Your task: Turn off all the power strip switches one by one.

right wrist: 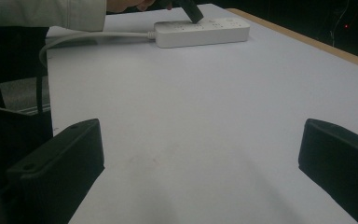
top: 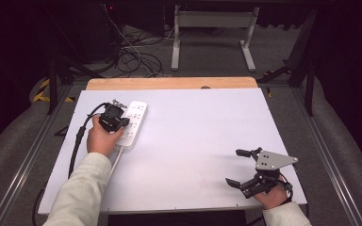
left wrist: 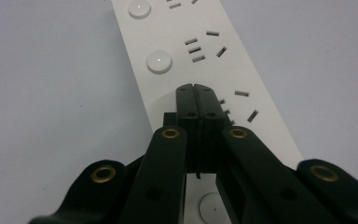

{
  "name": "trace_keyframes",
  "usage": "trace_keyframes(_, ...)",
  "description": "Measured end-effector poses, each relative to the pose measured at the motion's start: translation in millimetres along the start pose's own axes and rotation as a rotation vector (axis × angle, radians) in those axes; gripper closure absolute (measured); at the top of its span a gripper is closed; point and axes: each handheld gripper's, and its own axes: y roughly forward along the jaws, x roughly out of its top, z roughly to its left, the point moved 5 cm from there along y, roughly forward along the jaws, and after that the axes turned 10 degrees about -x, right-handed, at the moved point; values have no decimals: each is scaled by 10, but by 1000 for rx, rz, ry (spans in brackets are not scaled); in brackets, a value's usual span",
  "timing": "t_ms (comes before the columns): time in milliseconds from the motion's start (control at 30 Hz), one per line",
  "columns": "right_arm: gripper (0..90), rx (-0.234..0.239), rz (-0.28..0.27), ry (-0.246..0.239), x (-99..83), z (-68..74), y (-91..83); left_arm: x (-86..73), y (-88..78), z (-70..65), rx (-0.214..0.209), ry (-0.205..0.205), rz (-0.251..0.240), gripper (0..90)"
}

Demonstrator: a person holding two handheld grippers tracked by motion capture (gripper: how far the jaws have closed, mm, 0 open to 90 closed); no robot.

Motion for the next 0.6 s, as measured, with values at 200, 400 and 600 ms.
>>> trace_keyframes(200, 4, 5, 0, 1, 0, 6, 5, -36, -33, 51, 32, -12, -7, 900)
trace_keyframes(400, 4, 9, 2, 0, 0, 9, 16, -48, -34, 45, 26, -13, -10, 900)
trace_keyframes(600, 4, 9, 5, 0, -2, 10, 21, -49, -33, 32, 46, 6, -3, 900)
